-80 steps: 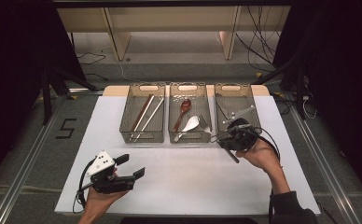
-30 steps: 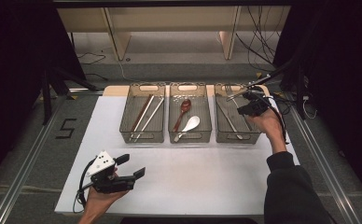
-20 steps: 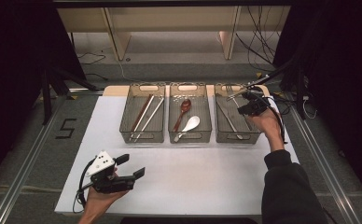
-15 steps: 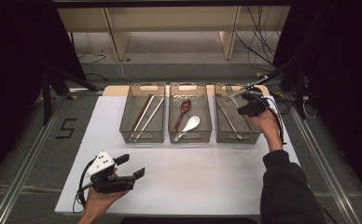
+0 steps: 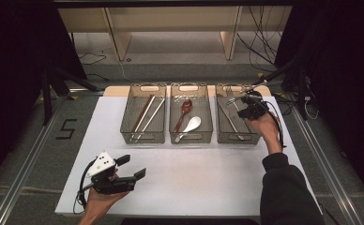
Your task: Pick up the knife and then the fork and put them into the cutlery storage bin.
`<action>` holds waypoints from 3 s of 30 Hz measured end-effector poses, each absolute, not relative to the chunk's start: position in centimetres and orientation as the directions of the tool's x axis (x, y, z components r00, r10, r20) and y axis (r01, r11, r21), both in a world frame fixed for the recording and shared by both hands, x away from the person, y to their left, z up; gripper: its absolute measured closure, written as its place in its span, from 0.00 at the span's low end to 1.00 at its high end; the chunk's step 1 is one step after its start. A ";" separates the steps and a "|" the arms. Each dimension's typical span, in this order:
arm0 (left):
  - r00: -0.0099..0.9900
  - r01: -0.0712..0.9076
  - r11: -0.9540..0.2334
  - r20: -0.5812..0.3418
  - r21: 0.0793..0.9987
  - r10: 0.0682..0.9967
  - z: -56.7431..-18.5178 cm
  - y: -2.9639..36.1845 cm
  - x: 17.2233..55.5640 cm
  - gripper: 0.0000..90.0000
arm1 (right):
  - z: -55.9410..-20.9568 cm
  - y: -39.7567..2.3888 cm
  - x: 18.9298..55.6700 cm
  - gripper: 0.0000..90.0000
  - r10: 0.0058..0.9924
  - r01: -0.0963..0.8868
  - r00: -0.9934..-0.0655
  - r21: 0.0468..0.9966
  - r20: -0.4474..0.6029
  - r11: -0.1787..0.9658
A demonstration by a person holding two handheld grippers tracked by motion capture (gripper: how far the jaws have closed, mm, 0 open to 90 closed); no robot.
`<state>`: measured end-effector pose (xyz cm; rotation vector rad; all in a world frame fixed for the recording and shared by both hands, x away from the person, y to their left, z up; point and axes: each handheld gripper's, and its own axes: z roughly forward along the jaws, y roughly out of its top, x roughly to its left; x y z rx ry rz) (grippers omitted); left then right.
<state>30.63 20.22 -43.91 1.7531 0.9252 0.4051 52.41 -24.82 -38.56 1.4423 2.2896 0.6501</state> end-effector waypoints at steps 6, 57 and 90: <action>0.641 0.390 -0.137 -0.162 0.911 0.750 -43.9 20.3 30.6 0.21 | -39.1 -24.8 52.4 0.93 0.907 0.747 -0.418 0.549 -0.050 0.375; 0.644 0.399 -0.136 -0.172 0.907 0.745 -44.0 20.2 30.7 0.21 | -37.5 -23.0 46.0 0.37 0.838 0.617 -0.530 0.737 0.130 0.276; 0.652 0.410 -0.146 -0.177 0.900 0.737 -44.1 19.9 30.8 0.20 | -39.5 -22.0 38.8 0.30 0.776 0.510 -0.606 0.834 0.177 0.208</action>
